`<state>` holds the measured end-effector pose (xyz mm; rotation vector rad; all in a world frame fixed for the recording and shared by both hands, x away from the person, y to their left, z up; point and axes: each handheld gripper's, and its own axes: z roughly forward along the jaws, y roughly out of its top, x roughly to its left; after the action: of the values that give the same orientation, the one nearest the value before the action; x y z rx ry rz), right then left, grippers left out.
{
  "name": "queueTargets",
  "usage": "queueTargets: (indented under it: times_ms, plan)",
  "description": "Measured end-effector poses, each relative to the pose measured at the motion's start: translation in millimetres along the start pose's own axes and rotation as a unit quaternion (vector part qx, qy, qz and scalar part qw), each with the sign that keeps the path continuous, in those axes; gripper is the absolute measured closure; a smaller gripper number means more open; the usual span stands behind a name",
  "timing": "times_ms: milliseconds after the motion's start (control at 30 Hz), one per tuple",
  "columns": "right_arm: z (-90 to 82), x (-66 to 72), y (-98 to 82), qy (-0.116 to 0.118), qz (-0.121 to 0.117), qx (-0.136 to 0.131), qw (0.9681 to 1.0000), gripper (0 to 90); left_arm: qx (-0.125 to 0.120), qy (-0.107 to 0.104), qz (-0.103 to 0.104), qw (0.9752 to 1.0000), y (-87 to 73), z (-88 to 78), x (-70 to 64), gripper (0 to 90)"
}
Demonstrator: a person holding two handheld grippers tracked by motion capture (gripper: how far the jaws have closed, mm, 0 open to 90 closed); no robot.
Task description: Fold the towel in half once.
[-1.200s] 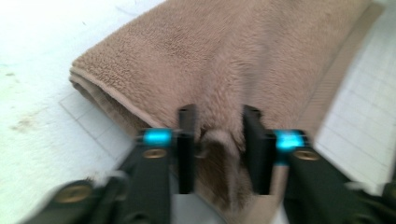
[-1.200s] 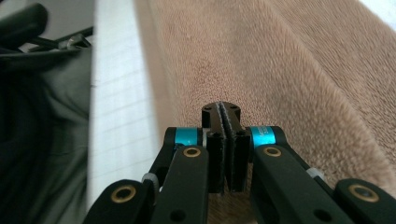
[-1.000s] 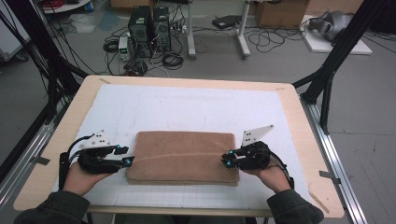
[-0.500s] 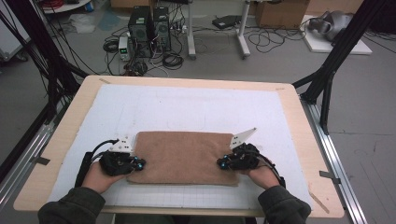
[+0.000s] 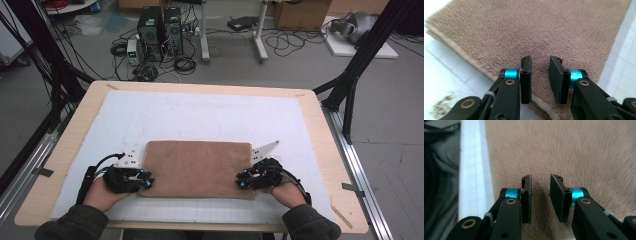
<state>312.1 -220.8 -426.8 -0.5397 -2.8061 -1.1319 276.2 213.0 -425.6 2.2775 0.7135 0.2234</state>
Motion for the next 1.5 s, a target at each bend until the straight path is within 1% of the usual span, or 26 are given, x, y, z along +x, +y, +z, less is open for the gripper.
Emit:
queueTargets:
  times_ms: [33,100,167,200,233,300,333,400,433,500,600,700,767,833,933,1033,1067,1133,1200,1233,1267,1300,1367,1400,1433,1500]
  plan:
    - [0.6,-1.4,-2.2,0.003,0.002,-0.009,1.0000,71.2,-0.005,-0.002,-0.007,1.0000,-1.4,-1.0,0.3,70.7]
    - [-1.7,-1.7,-2.0,0.007,0.006,-0.015,0.9999,68.5,-0.014,-0.008,-0.014,0.9998,-2.3,-3.9,2.4,67.2]
    - [-5.3,-0.5,1.4,0.005,0.001,-0.020,0.9998,66.2,-0.029,-0.001,-0.018,0.9994,-1.0,-8.2,3.9,62.8]
    - [-7.6,1.2,3.1,0.006,-0.002,-0.027,0.9996,65.9,-0.036,0.000,-0.019,0.9992,-0.1,-10.5,4.5,61.0]
    - [-9.5,2.2,3.9,0.003,-0.007,-0.031,0.9995,65.2,-0.042,0.002,-0.018,0.9990,0.2,-11.6,4.6,61.0]
    - [-10.0,4.9,3.0,0.005,-0.009,-0.028,0.9996,64.7,-0.034,0.003,-0.014,0.9993,-1.0,-9.9,4.3,60.9]
    - [-8.9,5.9,1.2,0.001,-0.011,-0.026,0.9996,64.3,-0.028,0.006,-0.011,0.9995,-2.6,-8.8,2.9,60.9]
    - [-6.5,7.8,-4.2,0.002,-0.012,-0.016,0.9998,63.7,-0.021,0.009,-0.006,0.9997,-6.4,-7.0,0.0,60.5]
    - [-4.9,8.5,-7.2,-0.001,-0.014,-0.018,0.9997,63.4,-0.020,0.013,-0.004,0.9997,-8.8,-6.1,-1.2,60.4]
    - [-3.7,9.6,-12.2,-0.002,-0.013,-0.021,0.9997,63.3,-0.025,0.017,-0.005,0.9995,-12.8,-6.2,-2.4,60.3]
    - [-2.1,11.7,-14.5,-0.010,-0.024,-0.022,0.9994,62.5,-0.035,0.019,-0.013,0.9991,-16.3,-5.2,-2.8,60.1]
    - [-3.2,10.0,-13.7,-0.001,-0.018,-0.025,0.9995,58.4,-0.040,0.020,-0.013,0.9989,-16.2,-6.3,-1.7,58.8]
    - [-6.3,9.1,-11.4,-0.007,-0.011,-0.034,0.9993,53.9,-0.047,0.024,-0.018,0.9984,-15.0,-8.7,0.0,54.8]
    - [-9.7,5.2,-7.7,-0.015,-0.006,-0.044,0.9989,51.5,-0.054,0.029,-0.027,0.9977,-12.6,-10.5,4.4,51.8]
    - [-14.1,-4.8,-0.9,-0.033,0.002,-0.047,0.9983,47.7,-0.060,0.036,-0.043,0.9966,-8.1,-10.9,13.9,48.1]
    - [-18.7,-17.5,6.2,-0.056,0.013,-0.054,0.9969,43.2,-0.060,0.050,-0.048,0.9957,-0.5,-10.3,23.2,44.4]
    - [-20.3,-21.7,8.5,-0.069,0.015,-0.055,0.9960,42.1,-0.064,0.056,-0.047,0.9953,2.2,-9.8,26.5,42.8]
    - [-22.9,-30.9,12.3,-0.081,0.026,-0.061,0.9946,39.3,-0.069,0.063,-0.049,0.9944,6.8,-7.8,35.5,41.8]
    - [-24.3,-40.6,15.2,-0.101,0.037,-0.061,0.9924,35.8,-0.071,0.071,-0.060,0.9931,12.4,-5.2,44.6,40.0]
    - [-25.0,-45.2,15.9,-0.106,0.048,-0.063,0.9912,35.0,-0.074,0.074,-0.062,0.9926,15.2,-4.2,48.8,39.4]
    - [-25.3,-50.0,16.7,-0.110,0.053,-0.065,0.9904,34.3,-0.073,0.082,-0.059,0.9921,18.2,-2.3,52.8,39.5]
    - [-25.1,-53.7,17.8,-0.116,0.059,-0.063,0.9895,33.4,-0.068,0.087,-0.062,0.9920,21.4,0.2,57.1,39.4]
    - [-23.5,-61.1,20.2,-0.122,0.061,-0.067,0.9884,32.2,-0.068,0.095,-0.066,0.9909,26.2,5.7,64.9,39.4]
    - [-22.6,-63.6,21.1,-0.133,0.060,-0.067,0.9871,31.5,-0.068,0.096,-0.071,0.9906,28.0,8.8,68.9,39.4]
    - [-21.5,-66.3,21.2,-0.136,0.062,-0.072,0.9861,31.1,-0.070,0.095,-0.079,0.9899,29.0,12.3,72.1,39.4]
    - [-18.0,-72.0,19.8,-0.145,0.074,-0.072,0.9840,30.1,-0.065,0.097,-0.086,0.9894,28.7,19.6,76.8,39.4]
